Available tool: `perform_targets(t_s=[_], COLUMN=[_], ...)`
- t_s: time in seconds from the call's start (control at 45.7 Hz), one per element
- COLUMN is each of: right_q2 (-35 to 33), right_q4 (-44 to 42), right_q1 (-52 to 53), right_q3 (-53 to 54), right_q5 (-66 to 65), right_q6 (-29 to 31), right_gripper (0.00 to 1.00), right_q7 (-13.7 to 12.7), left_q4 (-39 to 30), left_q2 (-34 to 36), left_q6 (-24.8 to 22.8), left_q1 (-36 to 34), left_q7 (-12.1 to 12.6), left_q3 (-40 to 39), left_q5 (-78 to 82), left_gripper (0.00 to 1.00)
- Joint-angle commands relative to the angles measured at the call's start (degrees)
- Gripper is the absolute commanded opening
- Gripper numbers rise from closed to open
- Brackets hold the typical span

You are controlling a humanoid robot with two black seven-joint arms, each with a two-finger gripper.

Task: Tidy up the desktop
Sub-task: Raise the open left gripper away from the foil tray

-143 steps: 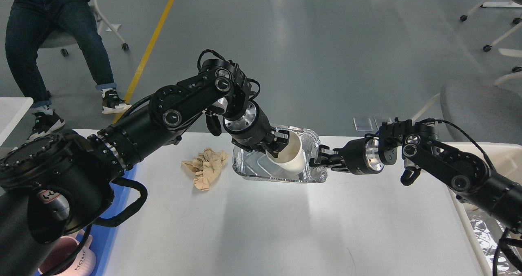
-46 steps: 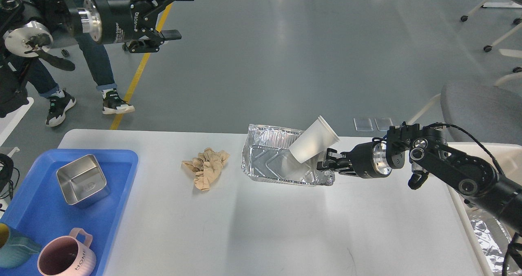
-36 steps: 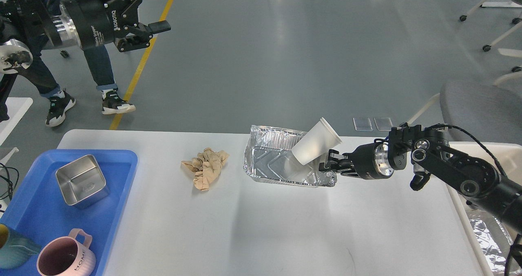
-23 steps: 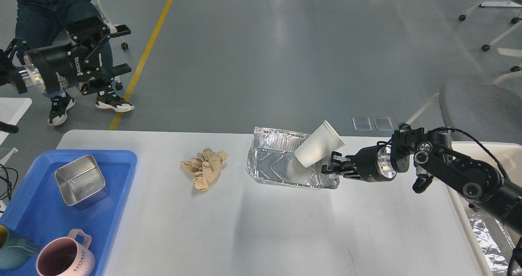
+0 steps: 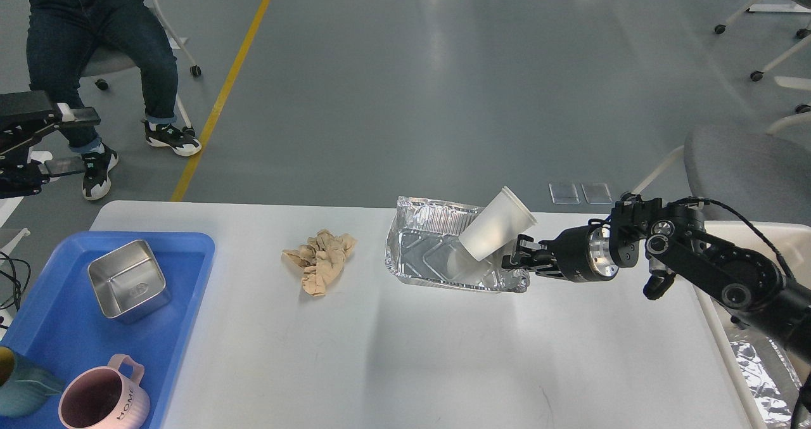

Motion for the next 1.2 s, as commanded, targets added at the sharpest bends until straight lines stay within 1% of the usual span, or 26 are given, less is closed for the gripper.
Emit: perform_targets(t_s=[0.0,0.175,0.329,0.438,0.548,0.701,0.832,0.876,0.92,0.986,1.073,1.139,1.183], right_q2=[0.0,-0.1,-0.1,-0.1,-0.1,-0.1,-0.1,0.0,0.1,0.4,0.6,0.6,0.5], right_q4=[0.0,0.0,0.0,0.0,0.0,0.6,0.9,0.9,0.9,0.9,0.8,0.9,0.9], right_q1=[0.0,0.0,0.0,0.0,0.0,0.0,-0.2,-0.3,-0.3,-0.3,-0.3,-0.3,-0.4], right_q3=[0.1,0.2,0.2,0.3,0.8,0.8,0.7,0.7,0.7,0.7,0.6,0.7,0.7], right_q5=[0.0,0.0,0.0,0.0,0.0,0.0,0.0,0.0,0.0,-0.1,-0.1,-0.1,-0.1], right_q6=[-0.1,-0.1,-0.1,-0.1,-0.1,-0.1,0.1,0.1,0.1,0.1,0.1,0.1,0.1], right_gripper=[0.00,0.00,0.00,0.00,0.00,0.00,0.00,0.00,0.00,0.00,0.00,0.00,0.00], right_q7=[0.0,0.0,0.0,0.0,0.0,0.0,0.0,0.0,0.0,0.0,0.0,0.0,0.0], left_q4=[-4.2,-7.6,-7.3,-7.0,-6.9,-5.9,-5.7,-5.6,-5.7,-5.4,-4.4,-2.5,-0.8], left_q2=[6.6,15.5,21.6,24.5,24.9,23.6,19.4,17.6,15.3,10.4,1.6,-3.9,-7.6], left_q6=[-1.9,-1.9,-1.9,-1.9,-1.9,-1.9,-1.9,-1.9,-1.9,-1.9,-1.9,-1.9,-1.9], left_q1=[1.3,3.6,3.2,3.2,2.9,2.6,2.5,2.4,1.5,-1.9,-7.4,-10.3,-11.7], left_q7=[0.5,0.4,0.4,0.4,0.4,0.8,1.0,2.1,3.9,8.0,13.1,15.4,16.3], left_q3=[0.3,2.4,2.4,2.5,2.1,1.4,1.4,1.3,1.2,1.3,1.8,2.1,2.3], left_q5=[0.7,1.0,1.0,1.0,1.0,0.9,1.3,2.4,4.7,9.9,16.3,19.2,20.2], left_gripper=[1.00,1.00,1.00,1.00,1.00,1.00,1.00,1.00,1.00,1.00,1.00,1.00,1.00])
